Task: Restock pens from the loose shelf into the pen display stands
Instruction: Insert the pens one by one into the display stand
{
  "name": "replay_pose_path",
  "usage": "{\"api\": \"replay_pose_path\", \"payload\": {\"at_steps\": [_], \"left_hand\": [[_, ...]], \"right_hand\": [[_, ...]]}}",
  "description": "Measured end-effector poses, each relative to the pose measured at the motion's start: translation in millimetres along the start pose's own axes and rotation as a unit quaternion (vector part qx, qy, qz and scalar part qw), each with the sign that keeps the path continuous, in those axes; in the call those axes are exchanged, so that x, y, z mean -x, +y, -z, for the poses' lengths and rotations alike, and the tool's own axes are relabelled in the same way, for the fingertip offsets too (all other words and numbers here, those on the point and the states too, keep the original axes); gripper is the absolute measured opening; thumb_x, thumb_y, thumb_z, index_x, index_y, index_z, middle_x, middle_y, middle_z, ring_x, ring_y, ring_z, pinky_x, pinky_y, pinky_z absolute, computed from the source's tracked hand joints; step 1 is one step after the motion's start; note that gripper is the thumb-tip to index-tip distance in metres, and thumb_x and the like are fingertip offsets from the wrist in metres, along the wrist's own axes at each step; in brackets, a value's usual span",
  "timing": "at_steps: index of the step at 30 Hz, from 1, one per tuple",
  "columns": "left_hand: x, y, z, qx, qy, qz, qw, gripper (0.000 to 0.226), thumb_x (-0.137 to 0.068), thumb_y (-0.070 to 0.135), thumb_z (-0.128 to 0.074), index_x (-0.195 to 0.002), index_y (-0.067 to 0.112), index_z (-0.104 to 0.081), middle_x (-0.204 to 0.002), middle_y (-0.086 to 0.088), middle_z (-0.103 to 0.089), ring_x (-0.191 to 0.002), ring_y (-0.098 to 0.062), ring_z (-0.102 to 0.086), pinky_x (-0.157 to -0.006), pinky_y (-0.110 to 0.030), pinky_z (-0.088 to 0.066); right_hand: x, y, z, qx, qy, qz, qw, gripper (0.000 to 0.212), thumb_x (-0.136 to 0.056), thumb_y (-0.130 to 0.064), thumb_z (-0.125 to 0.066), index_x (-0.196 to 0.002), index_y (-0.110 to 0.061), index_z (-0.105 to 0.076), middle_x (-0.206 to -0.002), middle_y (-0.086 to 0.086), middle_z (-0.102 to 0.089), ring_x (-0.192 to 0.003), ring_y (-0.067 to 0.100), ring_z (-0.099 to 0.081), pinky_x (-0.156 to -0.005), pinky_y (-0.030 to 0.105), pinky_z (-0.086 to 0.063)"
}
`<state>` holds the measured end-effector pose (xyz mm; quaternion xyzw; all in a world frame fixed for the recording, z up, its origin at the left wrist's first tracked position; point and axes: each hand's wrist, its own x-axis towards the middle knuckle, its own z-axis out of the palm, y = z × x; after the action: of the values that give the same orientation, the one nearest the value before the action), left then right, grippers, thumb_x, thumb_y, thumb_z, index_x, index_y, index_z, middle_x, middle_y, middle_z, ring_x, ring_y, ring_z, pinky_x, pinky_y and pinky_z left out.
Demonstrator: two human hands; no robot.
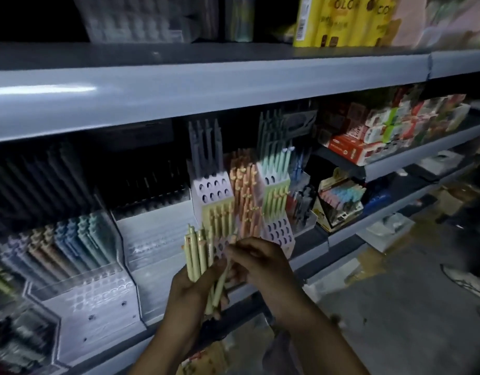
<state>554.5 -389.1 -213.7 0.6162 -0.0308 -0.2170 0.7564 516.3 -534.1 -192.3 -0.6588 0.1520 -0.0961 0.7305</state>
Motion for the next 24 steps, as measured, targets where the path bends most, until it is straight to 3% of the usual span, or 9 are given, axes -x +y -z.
{"api": "replay_pose_path", "payload": {"at_steps": [3, 7, 11, 14, 16, 18, 21, 24], "left_hand": [[-12.7, -9.7, -3.1, 0.004, 0.081, 0.01, 0.997, 0.029, -0.094, 0.024, -0.07, -0.088, -0.003, -0.06, -0.055, -0.027, -0.053, -0.044, -0.029, -0.048, -0.043, -0.033, -0.042], [-21.3, -22.2, -7.4, 0.05, 0.139, 0.019, 0.989, 0.031, -0.09, 0.024, -0.074, -0.081, 0.0, -0.056, -0.052, -0.017, -0.041, -0.042, -0.023, -0.036, -0.045, -0.03, -0.034], [-25.6, -30.1, -14.6, 0.081, 0.155, -0.007, 0.985, 0.036, -0.086, 0.031, -0.076, -0.083, 0.004, -0.052, -0.059, -0.018, -0.038, -0.04, -0.021, -0.033, -0.044, -0.028, -0.034], [-24.0, -31.7, -17.2, 0.104, 0.159, -0.018, 0.982, 0.033, -0.089, 0.033, -0.073, -0.073, 0.01, -0.055, -0.059, -0.018, -0.036, -0.04, -0.02, -0.029, -0.043, -0.026, -0.032], [-22.2, -30.6, -14.7, 0.103, 0.159, -0.018, 0.982, 0.034, -0.091, 0.034, -0.071, -0.07, 0.011, -0.058, -0.055, -0.017, -0.038, -0.039, -0.02, -0.031, -0.042, -0.025, -0.032], [-22.0, -27.2, -9.7, 0.09, 0.156, -0.02, 0.983, 0.036, -0.09, 0.037, -0.07, -0.076, 0.006, -0.06, -0.052, -0.019, -0.042, -0.039, -0.021, -0.034, -0.042, -0.026, -0.033], [-24.7, -22.5, -0.1, 0.079, 0.162, -0.021, 0.983, 0.04, -0.086, 0.037, -0.072, -0.088, 0.0, -0.058, -0.051, -0.019, -0.045, -0.04, -0.023, -0.036, -0.042, -0.026, -0.034], [-27.3, -21.5, 7.7, 0.085, 0.158, -0.02, 0.984, 0.035, -0.091, 0.032, -0.071, -0.094, 0.001, -0.055, -0.053, -0.017, -0.046, -0.041, -0.023, -0.038, -0.042, -0.026, -0.035]], "right_hand": [[-24.5, 3.5, 12.5, -0.051, -0.006, -0.018, 0.999, 0.012, -0.094, -0.014, -0.07, -0.093, -0.003, -0.076, -0.075, 0.018, -0.067, -0.071, 0.033, -0.064, -0.078, 0.056, -0.058], [-57.2, 5.0, 27.7, -0.063, -0.011, -0.001, 0.998, 0.018, -0.097, -0.012, -0.065, -0.097, 0.005, -0.069, -0.073, 0.016, -0.065, -0.07, 0.031, -0.064, -0.076, 0.048, -0.061], [-86.2, 13.9, 31.2, 0.051, -0.02, 0.067, 0.996, 0.016, -0.097, -0.016, -0.066, -0.091, -0.002, -0.07, -0.07, 0.005, -0.072, -0.069, 0.019, -0.071, -0.073, 0.038, -0.06], [-99.6, 22.0, 27.1, 0.143, -0.047, 0.134, 0.979, 0.016, -0.097, -0.017, -0.066, -0.081, -0.015, -0.067, -0.071, 0.002, -0.07, -0.068, 0.014, -0.069, -0.068, 0.034, -0.055], [-107.5, 29.8, 24.3, 0.202, -0.067, 0.169, 0.962, 0.028, -0.097, -0.018, -0.066, -0.072, -0.027, -0.057, -0.066, -0.01, -0.064, -0.061, 0.004, -0.061, -0.057, 0.026, -0.046], [-115.2, 37.3, 21.9, 0.287, -0.088, 0.217, 0.929, 0.041, -0.098, -0.019, -0.065, -0.068, -0.033, -0.041, -0.062, -0.014, -0.051, -0.056, 0.001, -0.048, -0.055, 0.019, -0.032], [-125.1, 42.4, 22.8, 0.39, -0.099, 0.281, 0.871, 0.042, -0.097, -0.02, -0.065, -0.07, -0.025, -0.034, -0.063, -0.01, -0.031, -0.059, 0.0, -0.036, -0.058, 0.028, -0.029], [-129.1, 41.5, 22.4, 0.395, -0.099, 0.272, 0.872, 0.037, -0.098, -0.021, -0.065, -0.069, -0.019, -0.041, -0.061, -0.008, -0.037, -0.055, 0.006, -0.042, -0.056, 0.033, -0.036]]}}
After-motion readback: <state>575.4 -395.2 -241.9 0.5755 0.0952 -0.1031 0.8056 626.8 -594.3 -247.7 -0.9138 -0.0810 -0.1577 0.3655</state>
